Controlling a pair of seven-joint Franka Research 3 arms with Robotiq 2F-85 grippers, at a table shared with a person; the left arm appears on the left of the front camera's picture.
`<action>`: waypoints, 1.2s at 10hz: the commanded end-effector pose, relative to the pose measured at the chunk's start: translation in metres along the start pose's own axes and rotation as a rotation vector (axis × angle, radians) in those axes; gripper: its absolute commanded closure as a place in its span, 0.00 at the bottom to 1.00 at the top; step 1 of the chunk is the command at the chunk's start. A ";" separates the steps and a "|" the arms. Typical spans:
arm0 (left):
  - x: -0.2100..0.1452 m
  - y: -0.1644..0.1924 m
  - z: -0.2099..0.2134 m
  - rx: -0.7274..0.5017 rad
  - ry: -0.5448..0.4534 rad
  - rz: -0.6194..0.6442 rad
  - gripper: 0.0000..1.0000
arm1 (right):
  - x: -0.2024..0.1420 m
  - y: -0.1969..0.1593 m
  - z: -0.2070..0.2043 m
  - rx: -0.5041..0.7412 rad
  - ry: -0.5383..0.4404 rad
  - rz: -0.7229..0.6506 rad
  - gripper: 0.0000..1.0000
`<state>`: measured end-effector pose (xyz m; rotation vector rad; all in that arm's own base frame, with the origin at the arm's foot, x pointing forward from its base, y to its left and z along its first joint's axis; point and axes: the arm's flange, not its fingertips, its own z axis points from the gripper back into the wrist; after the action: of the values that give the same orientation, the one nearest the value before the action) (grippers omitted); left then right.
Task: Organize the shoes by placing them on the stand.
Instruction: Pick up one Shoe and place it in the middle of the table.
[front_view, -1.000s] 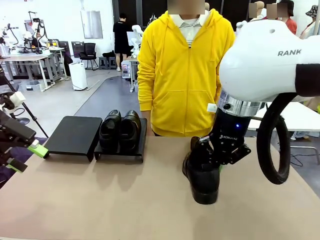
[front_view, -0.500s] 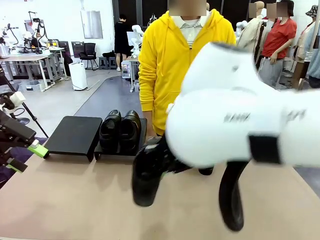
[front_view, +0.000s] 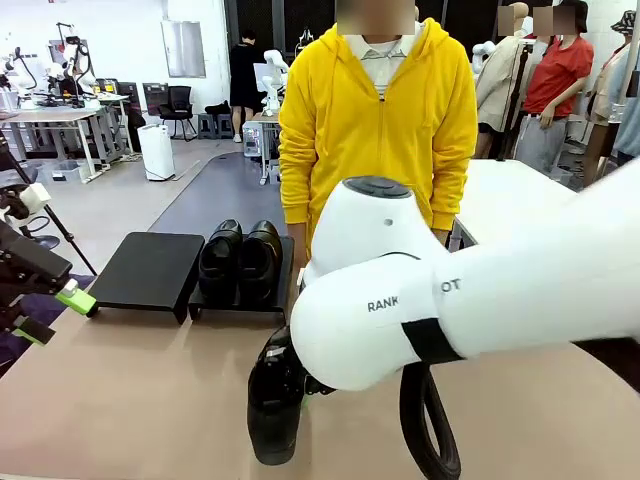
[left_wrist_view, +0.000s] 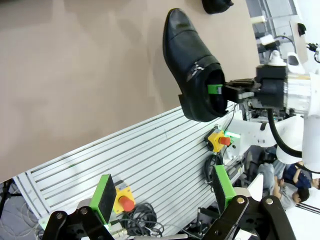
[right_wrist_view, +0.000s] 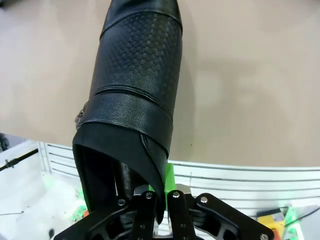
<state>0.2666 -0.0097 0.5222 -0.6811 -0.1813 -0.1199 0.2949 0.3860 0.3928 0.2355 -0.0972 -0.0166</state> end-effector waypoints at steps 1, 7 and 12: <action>0.001 -0.001 0.002 -0.018 -0.003 0.007 0.00 | 0.018 0.021 -0.013 0.034 -0.005 0.036 1.00; 0.001 -0.001 0.002 -0.018 -0.003 0.007 0.00 | 0.026 0.027 -0.047 0.035 -0.044 -0.043 1.00; 0.001 -0.001 0.002 -0.018 -0.003 0.007 0.00 | 0.030 0.024 -0.049 0.042 -0.037 -0.057 0.00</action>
<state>0.2666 -0.0097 0.5222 -0.6811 -0.1811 -0.1199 0.3270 0.4091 0.3491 0.2807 -0.0920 -0.0423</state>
